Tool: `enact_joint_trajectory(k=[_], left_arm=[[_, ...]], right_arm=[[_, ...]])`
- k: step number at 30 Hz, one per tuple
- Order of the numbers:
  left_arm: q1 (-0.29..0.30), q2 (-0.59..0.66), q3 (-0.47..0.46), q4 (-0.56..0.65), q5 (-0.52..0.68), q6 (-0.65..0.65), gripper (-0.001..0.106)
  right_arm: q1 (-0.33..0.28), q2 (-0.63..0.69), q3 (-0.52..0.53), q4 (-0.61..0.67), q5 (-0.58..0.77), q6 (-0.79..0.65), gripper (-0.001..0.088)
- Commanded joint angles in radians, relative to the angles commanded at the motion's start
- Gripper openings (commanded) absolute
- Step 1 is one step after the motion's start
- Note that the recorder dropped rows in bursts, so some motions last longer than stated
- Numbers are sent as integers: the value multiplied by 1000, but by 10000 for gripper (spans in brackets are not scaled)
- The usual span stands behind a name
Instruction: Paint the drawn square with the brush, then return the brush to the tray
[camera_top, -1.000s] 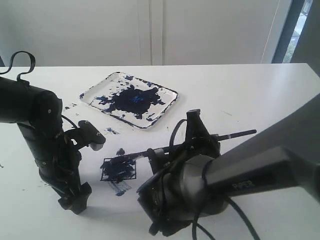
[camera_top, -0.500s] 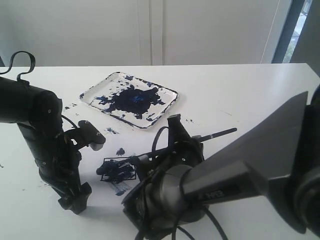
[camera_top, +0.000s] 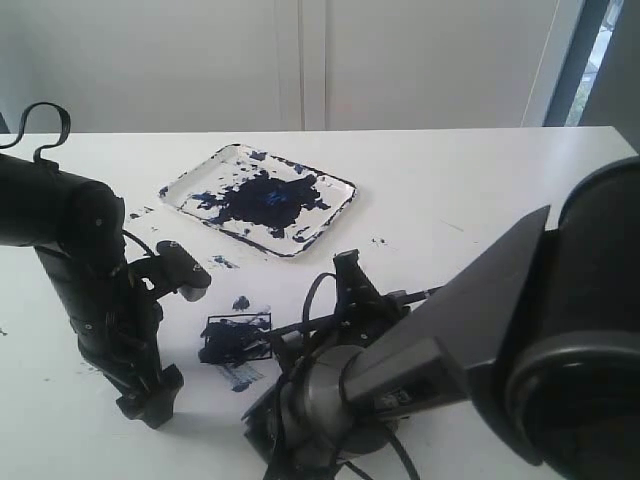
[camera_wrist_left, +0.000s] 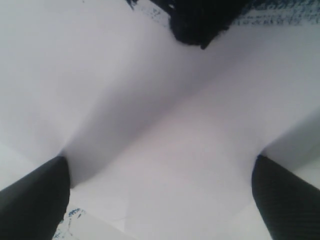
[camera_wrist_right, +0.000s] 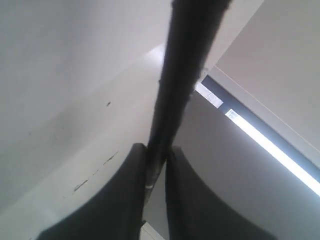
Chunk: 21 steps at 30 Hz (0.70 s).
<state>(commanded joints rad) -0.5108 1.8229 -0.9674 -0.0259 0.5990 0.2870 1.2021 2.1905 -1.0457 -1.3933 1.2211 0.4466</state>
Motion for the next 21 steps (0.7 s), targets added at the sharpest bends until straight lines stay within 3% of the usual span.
enact_joint_trajectory(k=[7,15,21], left_arm=[[0,0,0,0,0,0,985],[0,0,0,0,0,0,985],[0,0,0,0,-2,1,985]], right_arm=[[-16,0,0,6,0,0,0],[-88,0,0,9,0,4,0],[-130,-12,0,9,0,102,0]])
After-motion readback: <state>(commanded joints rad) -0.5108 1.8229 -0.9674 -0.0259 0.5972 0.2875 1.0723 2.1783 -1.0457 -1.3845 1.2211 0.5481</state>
